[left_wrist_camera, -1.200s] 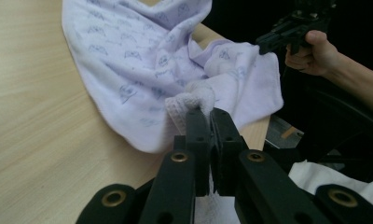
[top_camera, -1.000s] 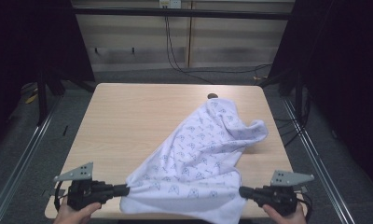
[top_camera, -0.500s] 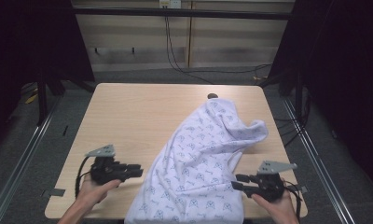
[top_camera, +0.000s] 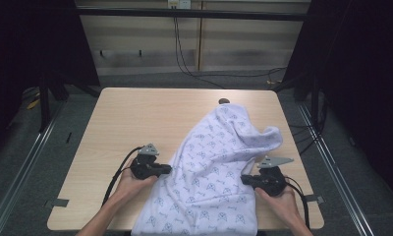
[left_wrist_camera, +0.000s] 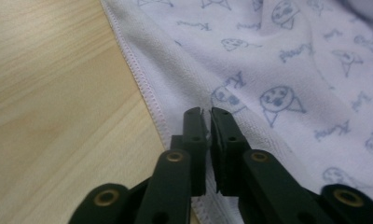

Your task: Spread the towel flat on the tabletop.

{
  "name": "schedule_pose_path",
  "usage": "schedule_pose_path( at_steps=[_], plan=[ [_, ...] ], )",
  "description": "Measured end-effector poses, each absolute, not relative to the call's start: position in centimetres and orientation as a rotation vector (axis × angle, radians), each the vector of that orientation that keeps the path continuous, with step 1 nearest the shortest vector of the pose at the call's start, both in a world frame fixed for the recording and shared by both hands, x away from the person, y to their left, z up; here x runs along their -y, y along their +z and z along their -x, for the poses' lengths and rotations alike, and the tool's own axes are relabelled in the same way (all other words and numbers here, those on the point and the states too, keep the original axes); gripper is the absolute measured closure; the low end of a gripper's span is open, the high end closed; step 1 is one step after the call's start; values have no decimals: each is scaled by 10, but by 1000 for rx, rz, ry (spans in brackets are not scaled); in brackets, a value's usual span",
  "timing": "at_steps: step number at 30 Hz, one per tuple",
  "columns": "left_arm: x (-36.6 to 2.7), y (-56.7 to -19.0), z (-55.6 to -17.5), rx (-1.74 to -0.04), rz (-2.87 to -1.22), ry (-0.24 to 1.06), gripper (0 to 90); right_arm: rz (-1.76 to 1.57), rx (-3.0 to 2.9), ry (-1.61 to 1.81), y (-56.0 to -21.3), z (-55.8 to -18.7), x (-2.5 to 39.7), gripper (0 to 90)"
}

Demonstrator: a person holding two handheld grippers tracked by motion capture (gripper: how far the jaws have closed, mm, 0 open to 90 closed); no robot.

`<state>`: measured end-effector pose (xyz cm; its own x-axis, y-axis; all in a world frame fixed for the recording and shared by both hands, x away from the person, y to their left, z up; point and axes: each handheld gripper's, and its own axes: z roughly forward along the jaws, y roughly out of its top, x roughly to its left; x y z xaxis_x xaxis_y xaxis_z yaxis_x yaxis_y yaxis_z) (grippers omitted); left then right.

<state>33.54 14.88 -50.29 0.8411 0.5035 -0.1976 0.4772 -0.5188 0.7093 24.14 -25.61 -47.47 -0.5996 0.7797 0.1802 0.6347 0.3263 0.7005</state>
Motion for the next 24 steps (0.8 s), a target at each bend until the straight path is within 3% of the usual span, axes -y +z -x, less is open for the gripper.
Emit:
schedule_pose_path(
  at_steps=[7, 13, 18, 24],
  plan=[
    [-160, -499, -311, -691, -2241, 75, 898, -1357, -2302, 1139, -465, -202, 291, 877],
    [-171, -497, -288, -687, -2257, 49, 900, -1395, -2326, 1097, -469, -180, 300, 796],
    [-179, -494, -262, -663, -2286, -15, 900, -1393, -2317, 1099, -469, -181, 300, 727],
    [-182, -492, -242, -590, -2267, -93, 878, -1382, -2312, 1101, -469, -194, 296, 759]
  ],
)
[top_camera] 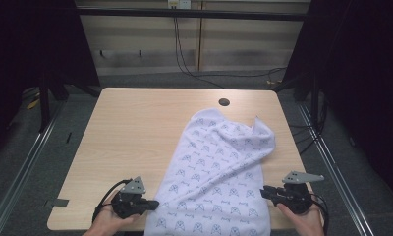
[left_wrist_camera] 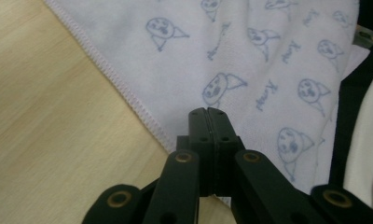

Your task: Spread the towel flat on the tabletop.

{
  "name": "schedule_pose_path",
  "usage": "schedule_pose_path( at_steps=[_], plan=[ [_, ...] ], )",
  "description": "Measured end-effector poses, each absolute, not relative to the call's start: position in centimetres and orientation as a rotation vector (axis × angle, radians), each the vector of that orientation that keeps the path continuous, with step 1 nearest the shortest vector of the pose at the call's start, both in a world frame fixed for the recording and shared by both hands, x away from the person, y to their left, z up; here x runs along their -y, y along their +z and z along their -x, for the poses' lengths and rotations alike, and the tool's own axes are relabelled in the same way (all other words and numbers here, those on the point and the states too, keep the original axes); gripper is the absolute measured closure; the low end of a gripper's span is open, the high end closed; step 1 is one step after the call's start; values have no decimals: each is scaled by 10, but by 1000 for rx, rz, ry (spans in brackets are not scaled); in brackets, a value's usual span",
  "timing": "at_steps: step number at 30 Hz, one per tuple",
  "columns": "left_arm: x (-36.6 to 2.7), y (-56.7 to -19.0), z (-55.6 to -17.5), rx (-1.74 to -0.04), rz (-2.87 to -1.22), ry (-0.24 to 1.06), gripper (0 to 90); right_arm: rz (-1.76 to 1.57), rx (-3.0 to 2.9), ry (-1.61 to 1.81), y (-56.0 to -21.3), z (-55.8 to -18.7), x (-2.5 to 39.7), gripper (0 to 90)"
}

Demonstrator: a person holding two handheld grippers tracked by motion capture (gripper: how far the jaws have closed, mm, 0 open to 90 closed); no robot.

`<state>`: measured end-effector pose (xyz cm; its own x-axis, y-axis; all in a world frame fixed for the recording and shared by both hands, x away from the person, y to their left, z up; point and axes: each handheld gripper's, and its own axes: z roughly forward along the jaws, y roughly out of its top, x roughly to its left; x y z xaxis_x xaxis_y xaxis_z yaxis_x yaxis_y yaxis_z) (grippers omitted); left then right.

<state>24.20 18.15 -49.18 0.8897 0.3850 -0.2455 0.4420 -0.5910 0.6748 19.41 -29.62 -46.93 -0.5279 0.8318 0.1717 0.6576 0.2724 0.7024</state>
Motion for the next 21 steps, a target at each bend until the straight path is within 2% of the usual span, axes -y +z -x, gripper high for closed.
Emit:
schedule_pose_path(
  at_steps=[3, 4, 7, 11, 13, 17, 21],
  plan=[
    [-178, -487, -251, -593, -2202, -91, 832, -1368, -2313, 1108, -471, -207, 293, 758],
    [-171, -480, -270, -610, -2141, -51, 823, -1348, -2318, 1117, -472, -214, 291, 750],
    [-156, -478, -305, -656, -2094, -11, 809, -1338, -2324, 1108, -476, -231, 286, 719],
    [-133, -485, -344, -736, -2082, -24, 751, -1342, -2315, 1115, -477, -245, 282, 696],
    [-123, -488, -354, -743, -2095, 10, 729, -1312, -2315, 1124, -475, -242, 281, 694],
    [-106, -498, -367, -750, -2133, 85, 766, -1323, -2310, 1111, -477, -241, 285, 691],
    [-95, -508, -363, -717, -2153, 106, 683, -1336, -2285, 1121, -476, -242, 288, 676]
  ],
)
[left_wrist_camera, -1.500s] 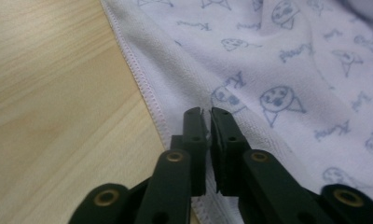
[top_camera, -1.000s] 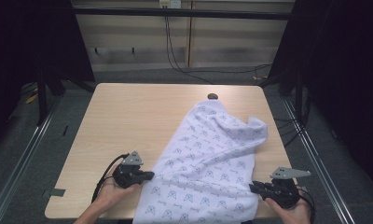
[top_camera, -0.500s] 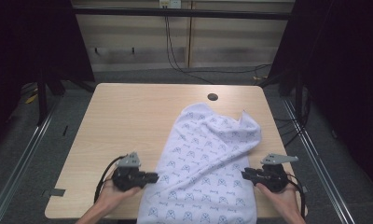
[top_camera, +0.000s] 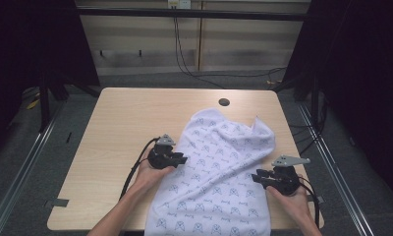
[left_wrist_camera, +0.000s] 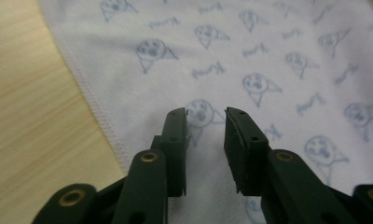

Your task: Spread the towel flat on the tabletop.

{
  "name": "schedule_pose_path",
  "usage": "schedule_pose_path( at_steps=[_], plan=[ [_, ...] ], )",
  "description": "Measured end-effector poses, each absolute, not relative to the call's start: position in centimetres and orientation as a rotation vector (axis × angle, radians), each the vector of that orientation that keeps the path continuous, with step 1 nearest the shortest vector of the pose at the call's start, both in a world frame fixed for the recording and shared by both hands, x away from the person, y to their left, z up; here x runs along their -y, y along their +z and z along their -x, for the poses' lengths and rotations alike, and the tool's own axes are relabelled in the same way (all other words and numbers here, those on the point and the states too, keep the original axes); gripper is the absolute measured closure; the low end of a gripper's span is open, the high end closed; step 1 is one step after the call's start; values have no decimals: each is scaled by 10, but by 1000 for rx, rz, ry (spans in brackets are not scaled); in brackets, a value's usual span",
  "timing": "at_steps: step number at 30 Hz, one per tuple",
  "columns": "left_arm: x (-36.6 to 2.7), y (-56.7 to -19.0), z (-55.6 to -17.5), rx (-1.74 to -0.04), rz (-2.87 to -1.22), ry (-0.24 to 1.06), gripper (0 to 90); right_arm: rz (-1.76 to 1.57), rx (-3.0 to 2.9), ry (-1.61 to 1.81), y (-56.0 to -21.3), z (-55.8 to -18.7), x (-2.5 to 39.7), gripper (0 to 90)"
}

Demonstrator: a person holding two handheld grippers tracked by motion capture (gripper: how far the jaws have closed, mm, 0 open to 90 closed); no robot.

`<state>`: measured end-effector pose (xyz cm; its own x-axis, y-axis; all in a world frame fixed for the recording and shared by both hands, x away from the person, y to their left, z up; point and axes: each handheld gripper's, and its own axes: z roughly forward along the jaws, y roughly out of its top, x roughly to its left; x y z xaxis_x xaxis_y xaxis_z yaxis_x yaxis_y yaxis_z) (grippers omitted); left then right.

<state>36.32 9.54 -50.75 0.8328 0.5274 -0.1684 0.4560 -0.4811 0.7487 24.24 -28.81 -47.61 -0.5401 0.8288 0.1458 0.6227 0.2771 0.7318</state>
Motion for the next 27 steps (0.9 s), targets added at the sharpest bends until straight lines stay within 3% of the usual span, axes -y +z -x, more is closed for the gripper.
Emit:
schedule_pose_path(
  at_steps=[2, 5, 8, 14, 18, 23, 27],
  plan=[
    [-96, -506, -361, -715, -2173, 118, 684, -1330, -2283, 1121, -476, -243, 289, 669],
    [-98, -503, -353, -665, -2243, 204, 855, -1337, -2295, 1109, -479, -245, 288, 659],
    [-109, -502, -345, -691, -2238, 220, 889, -1341, -2300, 1098, -480, -246, 287, 655],
    [-146, -500, -326, -759, -2230, 178, 887, -1343, -2297, 1092, -481, -256, 286, 653],
    [-183, -499, -302, -811, -2201, 88, 873, -1330, -2333, 1044, -489, -284, 272, 624],
    [-204, -497, -298, -847, -2146, 55, 778, -1301, -2370, 1062, -496, -312, 251, 607],
    [-209, -494, -314, -896, -2078, 124, 713, -1268, -2365, 1035, -502, -323, 238, 651]
  ],
)
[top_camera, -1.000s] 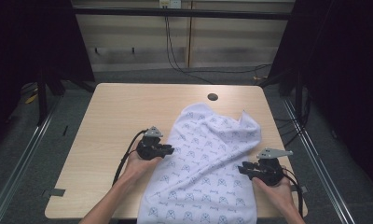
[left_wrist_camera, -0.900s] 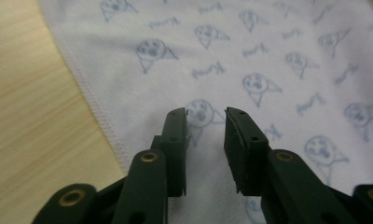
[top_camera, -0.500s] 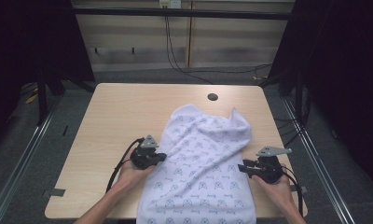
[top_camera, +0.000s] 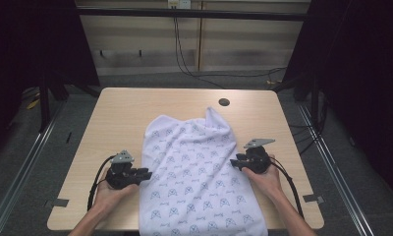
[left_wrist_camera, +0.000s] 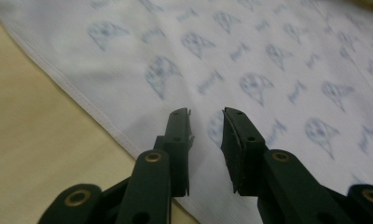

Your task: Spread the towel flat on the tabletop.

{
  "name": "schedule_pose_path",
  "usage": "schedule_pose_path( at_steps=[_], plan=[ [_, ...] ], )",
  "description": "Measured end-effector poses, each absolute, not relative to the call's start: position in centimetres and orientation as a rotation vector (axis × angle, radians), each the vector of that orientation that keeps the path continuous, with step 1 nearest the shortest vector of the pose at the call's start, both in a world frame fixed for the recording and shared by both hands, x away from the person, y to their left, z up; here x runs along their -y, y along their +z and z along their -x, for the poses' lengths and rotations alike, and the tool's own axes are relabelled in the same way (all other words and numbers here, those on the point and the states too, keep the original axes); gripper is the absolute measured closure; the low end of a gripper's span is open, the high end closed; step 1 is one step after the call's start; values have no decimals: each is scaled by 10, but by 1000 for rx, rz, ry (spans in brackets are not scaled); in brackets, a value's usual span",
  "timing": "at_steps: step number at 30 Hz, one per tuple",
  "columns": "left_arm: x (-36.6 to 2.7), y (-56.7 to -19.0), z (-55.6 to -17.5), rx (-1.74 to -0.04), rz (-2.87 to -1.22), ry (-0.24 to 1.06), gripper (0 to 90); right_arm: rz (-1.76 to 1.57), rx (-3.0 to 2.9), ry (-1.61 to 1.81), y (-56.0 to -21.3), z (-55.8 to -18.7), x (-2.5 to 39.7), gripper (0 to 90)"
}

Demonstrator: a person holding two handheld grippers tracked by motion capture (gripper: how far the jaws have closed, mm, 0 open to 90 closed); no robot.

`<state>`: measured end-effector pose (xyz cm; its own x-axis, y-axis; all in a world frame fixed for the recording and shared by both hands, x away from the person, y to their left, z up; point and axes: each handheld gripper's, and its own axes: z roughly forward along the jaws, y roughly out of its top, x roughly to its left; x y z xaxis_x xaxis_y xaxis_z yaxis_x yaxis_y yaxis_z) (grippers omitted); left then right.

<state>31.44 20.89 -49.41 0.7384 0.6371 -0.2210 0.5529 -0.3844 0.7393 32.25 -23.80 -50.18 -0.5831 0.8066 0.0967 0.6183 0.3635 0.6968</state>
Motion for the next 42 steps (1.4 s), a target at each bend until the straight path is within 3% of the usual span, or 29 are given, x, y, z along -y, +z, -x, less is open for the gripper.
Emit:
schedule_pose_path(
  at_steps=[4, 15, 20, 26, 31, 37, 42],
  plan=[
    [-205, -501, -331, -943, -2082, 177, 662, -1245, -2365, 965, -499, -316, 240, 867],
    [-178, -504, -323, -802, -2151, 140, 694, -1301, -2415, 946, -493, -254, 277, 865],
    [-176, -501, -307, -732, -2211, 89, 891, -1265, -2508, 978, -491, -227, 280, 852],
    [-184, -497, -281, -699, -2237, -9, 897, -1224, -2574, 1031, -487, -210, 277, 820],
    [-190, -489, -293, -755, -2137, 34, 780, -1224, -2475, 1133, -479, -231, 277, 755],
    [-173, -496, -333, -824, -2109, 83, 786, -1223, -2396, 1143, -475, -276, 267, 732],
    [-161, -502, -332, -789, -2197, 144, 853, -1274, -2377, 1099, -488, -310, 260, 698]
  ],
)
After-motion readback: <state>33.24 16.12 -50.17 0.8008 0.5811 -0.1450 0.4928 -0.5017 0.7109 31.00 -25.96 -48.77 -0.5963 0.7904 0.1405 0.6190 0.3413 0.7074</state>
